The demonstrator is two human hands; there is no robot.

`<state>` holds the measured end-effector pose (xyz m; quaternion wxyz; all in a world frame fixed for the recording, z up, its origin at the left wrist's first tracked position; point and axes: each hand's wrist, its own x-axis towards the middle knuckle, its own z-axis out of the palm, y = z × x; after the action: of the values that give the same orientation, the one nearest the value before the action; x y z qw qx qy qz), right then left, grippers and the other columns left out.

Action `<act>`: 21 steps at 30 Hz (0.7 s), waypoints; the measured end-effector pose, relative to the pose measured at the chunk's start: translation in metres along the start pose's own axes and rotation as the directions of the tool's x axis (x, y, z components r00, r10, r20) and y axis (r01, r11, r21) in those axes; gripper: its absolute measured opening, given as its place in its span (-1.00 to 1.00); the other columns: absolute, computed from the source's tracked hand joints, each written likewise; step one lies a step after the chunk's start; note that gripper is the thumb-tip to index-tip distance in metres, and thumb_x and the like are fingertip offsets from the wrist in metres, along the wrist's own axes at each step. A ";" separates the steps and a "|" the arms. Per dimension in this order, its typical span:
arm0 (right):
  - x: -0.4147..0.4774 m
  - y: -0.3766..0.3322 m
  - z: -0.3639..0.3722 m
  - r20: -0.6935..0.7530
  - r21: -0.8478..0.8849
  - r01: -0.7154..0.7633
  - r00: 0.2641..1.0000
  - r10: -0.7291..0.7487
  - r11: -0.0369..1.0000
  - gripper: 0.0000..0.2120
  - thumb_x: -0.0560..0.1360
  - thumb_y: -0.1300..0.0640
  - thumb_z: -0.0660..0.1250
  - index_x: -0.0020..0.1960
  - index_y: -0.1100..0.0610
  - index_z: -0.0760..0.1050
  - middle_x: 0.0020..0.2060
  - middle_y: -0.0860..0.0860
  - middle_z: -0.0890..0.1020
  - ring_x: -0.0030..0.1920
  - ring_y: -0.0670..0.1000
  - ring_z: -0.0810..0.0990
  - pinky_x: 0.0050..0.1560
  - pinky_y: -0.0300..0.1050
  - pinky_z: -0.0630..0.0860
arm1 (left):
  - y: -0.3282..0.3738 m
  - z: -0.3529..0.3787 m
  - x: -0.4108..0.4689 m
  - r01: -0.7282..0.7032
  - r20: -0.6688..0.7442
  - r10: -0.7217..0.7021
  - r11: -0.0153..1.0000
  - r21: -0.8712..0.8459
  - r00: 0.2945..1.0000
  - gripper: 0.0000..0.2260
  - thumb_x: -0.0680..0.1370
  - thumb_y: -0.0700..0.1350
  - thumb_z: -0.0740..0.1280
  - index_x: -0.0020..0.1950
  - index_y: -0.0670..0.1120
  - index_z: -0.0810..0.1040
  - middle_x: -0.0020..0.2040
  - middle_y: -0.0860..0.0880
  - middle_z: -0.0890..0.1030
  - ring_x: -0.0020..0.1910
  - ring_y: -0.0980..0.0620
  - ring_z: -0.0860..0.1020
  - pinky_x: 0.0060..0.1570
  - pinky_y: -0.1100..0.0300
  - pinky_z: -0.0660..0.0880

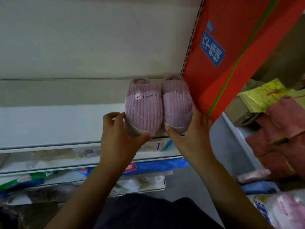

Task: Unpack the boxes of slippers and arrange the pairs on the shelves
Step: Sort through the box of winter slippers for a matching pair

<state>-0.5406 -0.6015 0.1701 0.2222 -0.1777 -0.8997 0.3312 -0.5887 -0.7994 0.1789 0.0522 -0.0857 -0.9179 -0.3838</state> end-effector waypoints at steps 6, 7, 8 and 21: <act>0.013 0.021 0.007 0.042 0.040 0.069 0.997 -0.071 0.997 -0.09 0.43 -0.12 0.43 0.60 0.13 0.04 0.54 0.15 0.16 0.52 0.18 0.20 0.43 0.24 0.36 | 0.011 0.018 0.015 0.010 -0.050 -0.015 0.995 -0.102 0.999 -0.14 0.32 0.14 0.59 0.54 -0.01 0.32 0.39 -0.02 0.53 0.31 -0.02 0.52 0.25 0.07 0.44; 0.015 0.023 0.006 0.031 0.033 0.098 0.995 -0.099 0.995 -0.10 0.42 -0.15 0.39 0.59 0.12 0.04 0.56 0.13 0.12 0.54 0.18 0.17 0.42 0.25 0.36 | 0.015 0.019 0.017 0.008 -0.039 -0.013 0.993 -0.121 0.999 -0.10 0.34 0.09 0.60 0.59 0.01 0.24 0.43 -0.01 0.50 0.33 0.01 0.50 0.26 0.10 0.42; 0.017 0.025 0.006 0.039 0.021 0.117 0.992 -0.118 0.993 -0.10 0.41 -0.18 0.35 0.60 0.10 0.03 0.57 0.13 0.08 0.55 0.19 0.14 0.43 0.26 0.35 | 0.017 0.021 0.019 0.000 -0.029 -0.003 0.992 -0.125 1.000 -0.10 0.36 0.07 0.60 0.60 0.02 0.22 0.44 0.00 0.49 0.33 0.03 0.49 0.27 0.11 0.42; 0.043 0.050 0.000 0.134 -0.136 0.234 0.967 -0.217 0.963 -0.20 0.49 -0.29 0.23 0.59 0.09 0.12 0.54 0.24 0.17 0.49 0.29 0.23 0.44 0.22 0.33 | 0.013 0.050 0.029 -0.078 -0.088 0.117 0.929 0.362 0.989 -0.21 0.48 0.44 0.28 0.58 0.04 0.25 0.51 -0.01 0.44 0.40 -0.06 0.47 0.33 -0.06 0.36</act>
<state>-0.5675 -0.5453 0.1485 0.1908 -0.0703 -0.9480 0.2448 -0.6164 -0.7510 0.1575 0.1353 -0.0994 -0.9629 -0.2114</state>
